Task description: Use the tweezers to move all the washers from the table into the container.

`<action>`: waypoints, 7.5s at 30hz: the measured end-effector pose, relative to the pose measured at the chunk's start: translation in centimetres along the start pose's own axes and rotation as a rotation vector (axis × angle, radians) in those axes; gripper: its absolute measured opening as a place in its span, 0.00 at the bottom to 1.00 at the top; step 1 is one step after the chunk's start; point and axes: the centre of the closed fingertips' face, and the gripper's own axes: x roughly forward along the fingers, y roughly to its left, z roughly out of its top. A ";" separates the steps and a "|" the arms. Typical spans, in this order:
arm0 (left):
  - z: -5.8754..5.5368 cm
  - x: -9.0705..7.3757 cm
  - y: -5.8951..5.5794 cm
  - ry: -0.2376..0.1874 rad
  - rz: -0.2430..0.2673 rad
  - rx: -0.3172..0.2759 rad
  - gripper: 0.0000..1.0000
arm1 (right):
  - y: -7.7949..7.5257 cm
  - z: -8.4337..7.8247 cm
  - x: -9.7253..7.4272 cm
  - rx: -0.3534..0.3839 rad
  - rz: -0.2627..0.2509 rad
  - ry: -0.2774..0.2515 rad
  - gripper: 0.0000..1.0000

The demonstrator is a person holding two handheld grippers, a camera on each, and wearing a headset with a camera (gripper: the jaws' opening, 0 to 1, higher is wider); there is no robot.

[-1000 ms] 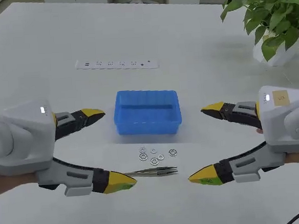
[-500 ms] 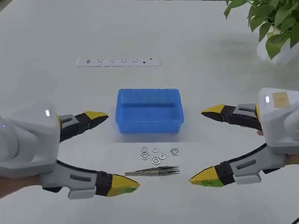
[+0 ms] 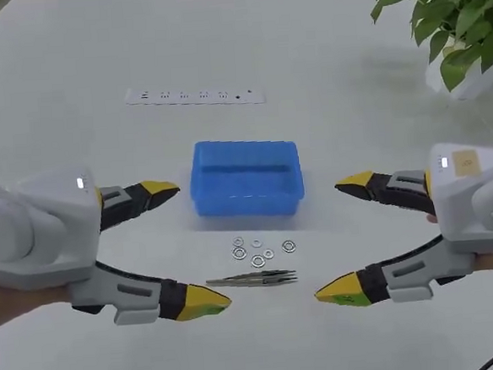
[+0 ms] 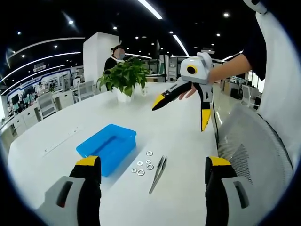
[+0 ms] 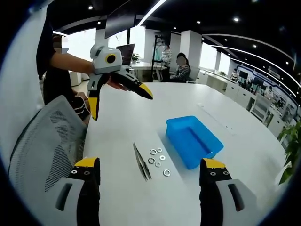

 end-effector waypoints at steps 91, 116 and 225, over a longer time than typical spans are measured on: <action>-10.4 6.7 -0.3 0.444 -0.224 0.203 0.06 | 2.0 -7.4 10.5 -0.180 0.245 0.367 0.09; -7.5 4.9 -1.6 0.456 -0.207 0.332 0.04 | 2.8 -6.7 10.7 -0.339 0.181 0.282 0.08; 1.5 5.8 -1.5 0.012 -0.119 0.214 0.05 | 2.0 -5.5 7.9 -0.133 0.043 0.095 0.21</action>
